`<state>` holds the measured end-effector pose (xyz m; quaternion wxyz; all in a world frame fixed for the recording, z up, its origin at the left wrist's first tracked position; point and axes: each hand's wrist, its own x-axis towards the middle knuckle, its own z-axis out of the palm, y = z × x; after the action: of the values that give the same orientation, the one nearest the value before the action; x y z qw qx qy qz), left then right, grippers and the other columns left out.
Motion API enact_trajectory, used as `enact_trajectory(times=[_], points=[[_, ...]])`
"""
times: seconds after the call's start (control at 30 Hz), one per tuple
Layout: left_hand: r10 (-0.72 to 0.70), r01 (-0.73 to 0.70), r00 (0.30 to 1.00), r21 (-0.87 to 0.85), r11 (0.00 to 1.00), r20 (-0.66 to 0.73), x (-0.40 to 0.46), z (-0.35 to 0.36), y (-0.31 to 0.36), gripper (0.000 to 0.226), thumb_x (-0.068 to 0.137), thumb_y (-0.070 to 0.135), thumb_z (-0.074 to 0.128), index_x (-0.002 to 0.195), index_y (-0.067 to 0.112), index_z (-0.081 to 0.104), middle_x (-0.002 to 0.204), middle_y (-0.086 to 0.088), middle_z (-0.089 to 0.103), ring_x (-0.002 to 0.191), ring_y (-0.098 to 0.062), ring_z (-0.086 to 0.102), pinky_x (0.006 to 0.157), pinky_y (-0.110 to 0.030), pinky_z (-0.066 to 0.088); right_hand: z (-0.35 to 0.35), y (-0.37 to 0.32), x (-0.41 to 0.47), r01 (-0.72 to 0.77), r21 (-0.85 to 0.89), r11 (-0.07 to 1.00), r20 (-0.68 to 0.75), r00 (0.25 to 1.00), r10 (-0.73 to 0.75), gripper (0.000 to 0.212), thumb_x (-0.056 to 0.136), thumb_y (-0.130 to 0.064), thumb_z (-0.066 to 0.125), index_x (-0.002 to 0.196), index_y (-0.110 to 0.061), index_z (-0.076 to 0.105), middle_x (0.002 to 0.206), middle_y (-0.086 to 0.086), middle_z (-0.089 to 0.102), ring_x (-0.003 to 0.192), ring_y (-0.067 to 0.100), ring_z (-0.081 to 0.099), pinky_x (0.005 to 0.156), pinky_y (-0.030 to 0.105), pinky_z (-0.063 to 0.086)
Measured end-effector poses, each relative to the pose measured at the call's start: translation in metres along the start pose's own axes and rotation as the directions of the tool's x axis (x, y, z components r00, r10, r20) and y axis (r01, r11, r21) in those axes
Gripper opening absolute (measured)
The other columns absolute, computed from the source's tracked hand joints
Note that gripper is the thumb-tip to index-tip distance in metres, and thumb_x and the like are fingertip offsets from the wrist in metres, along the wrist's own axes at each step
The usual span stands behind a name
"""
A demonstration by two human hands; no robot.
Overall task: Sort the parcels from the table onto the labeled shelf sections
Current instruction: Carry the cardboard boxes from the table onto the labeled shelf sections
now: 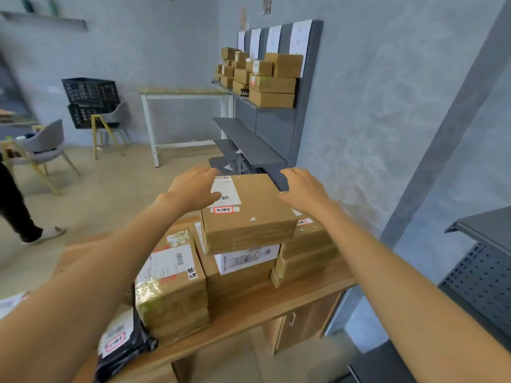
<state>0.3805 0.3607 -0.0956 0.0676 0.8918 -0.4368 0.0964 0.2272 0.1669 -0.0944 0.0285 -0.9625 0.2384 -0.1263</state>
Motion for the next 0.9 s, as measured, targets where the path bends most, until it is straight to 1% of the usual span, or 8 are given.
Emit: enact_trajectory(times=[0.2, 0.43, 0.53, 0.63, 0.7, 0.77, 0.83, 0.9], points=[[-0.199, 0.206, 0.978, -0.199, 0.958, 0.056, 0.016, 0.034, 0.012, 0.057, 0.091, 0.034, 0.059, 0.141, 0.011, 0.042, 0.142, -0.008, 0.049, 0.128, -0.028, 0.046, 0.099, -0.041, 0.041, 0.026, 0.038, 0.027, -0.012, 0.183, 0.983, 0.077, 0.997, -0.002, 0.053, 0.091, -0.024, 0.058, 0.14, -0.011, 0.042, 0.139, 0.01, 0.047, 0.129, 0.031, 0.043, 0.095, 0.04, 0.043], [-0.466, 0.479, 0.872, -0.453, 0.752, 0.149, 0.022, 0.078, 0.008, 0.062, 0.09, 0.031, 0.063, 0.142, 0.007, 0.041, 0.141, -0.01, 0.05, 0.126, -0.028, 0.049, 0.096, -0.034, 0.038, 0.07, 0.059, 0.045, -0.197, 0.55, 0.812, 0.228, 0.97, 0.081, 0.061, 0.092, -0.033, 0.059, 0.146, -0.016, 0.036, 0.147, 0.005, 0.042, 0.128, 0.025, 0.044, 0.088, 0.029, 0.036], [-0.567, 0.559, 0.801, -0.575, 0.597, 0.19, 0.025, 0.093, 0.001, 0.055, 0.089, 0.031, 0.065, 0.135, 0.01, 0.045, 0.133, -0.007, 0.055, 0.111, -0.021, 0.053, 0.088, -0.032, 0.042, 0.091, 0.061, 0.057, -0.29, 0.663, 0.691, 0.308, 0.946, 0.101, 0.061, 0.09, -0.035, 0.062, 0.143, -0.016, 0.039, 0.144, 0.006, 0.045, 0.125, 0.024, 0.047, 0.09, 0.032, 0.039], [-0.647, 0.582, 0.736, -0.674, 0.455, 0.199, 0.028, 0.107, -0.005, 0.066, 0.085, 0.032, 0.07, 0.14, 0.011, 0.041, 0.141, -0.007, 0.044, 0.122, -0.024, 0.048, 0.101, -0.037, 0.042, 0.104, 0.063, 0.068, -0.39, 0.715, 0.58, 0.4, 0.909, 0.119, 0.066, 0.089, -0.041, 0.062, 0.146, -0.018, 0.036, 0.144, 0.004, 0.044, 0.125, 0.022, 0.047, 0.092, 0.032, 0.039], [-0.662, 0.57, 0.696, -0.775, 0.272, 0.28, 0.027, 0.115, -0.008, 0.057, 0.085, 0.03, 0.071, 0.133, 0.013, 0.045, 0.133, 0.002, 0.05, 0.11, -0.019, 0.056, 0.087, -0.03, 0.048, 0.112, 0.065, 0.073, -0.449, 0.721, 0.529, 0.448, 0.883, 0.14, 0.072, 0.088, -0.047, 0.061, 0.148, -0.021, 0.033, 0.145, 0.0, 0.043, 0.127, 0.022, 0.046, 0.097, 0.035, 0.038], [-0.608, 0.56, 0.676, -0.826, 0.058, 0.416, 0.026, 0.126, -0.014, 0.053, 0.083, 0.034, 0.073, 0.125, 0.011, 0.053, 0.121, -0.002, 0.065, 0.093, -0.018, 0.066, 0.072, -0.028, 0.053, 0.119, 0.068, 0.077, -0.523, 0.73, 0.44, 0.522, 0.842, 0.134, 0.07, 0.086, -0.048, 0.063, 0.146, -0.021, 0.037, 0.14, -0.002, 0.047, 0.123, 0.021, 0.05, 0.102, 0.036, 0.04], [-0.531, 0.576, 0.67, -0.815, -0.07, 0.519, 0.023, 0.134, -0.018, 0.053, 0.081, 0.04, 0.073, 0.123, 0.013, 0.058, 0.11, -0.005, 0.072, 0.094, -0.022, 0.07, 0.078, -0.034, 0.056, 0.126, 0.069, 0.079, -0.575, 0.741, 0.346, 0.583, 0.807, 0.092, 0.049, 0.086, -0.042, 0.065, 0.128, -0.019, 0.054, 0.13, 0.002, 0.059, 0.109, 0.019, 0.058, 0.101, 0.038, 0.045], [-0.475, 0.569, 0.683, -0.812, -0.13, 0.554, 0.022, 0.14, -0.021, 0.048, 0.082, 0.041, 0.071, 0.122, 0.016, 0.061, 0.108, -0.004, 0.073, 0.1, -0.025, 0.07, 0.089, -0.037, 0.054, 0.13, 0.068, 0.082, -0.602, 0.753, 0.266, 0.613, 0.789, 0.05, 0.026, 0.085, -0.037, 0.064, 0.106, -0.02, 0.063, 0.116, 0.005, 0.067, 0.103, 0.02, 0.062, 0.102, 0.039, 0.043]])
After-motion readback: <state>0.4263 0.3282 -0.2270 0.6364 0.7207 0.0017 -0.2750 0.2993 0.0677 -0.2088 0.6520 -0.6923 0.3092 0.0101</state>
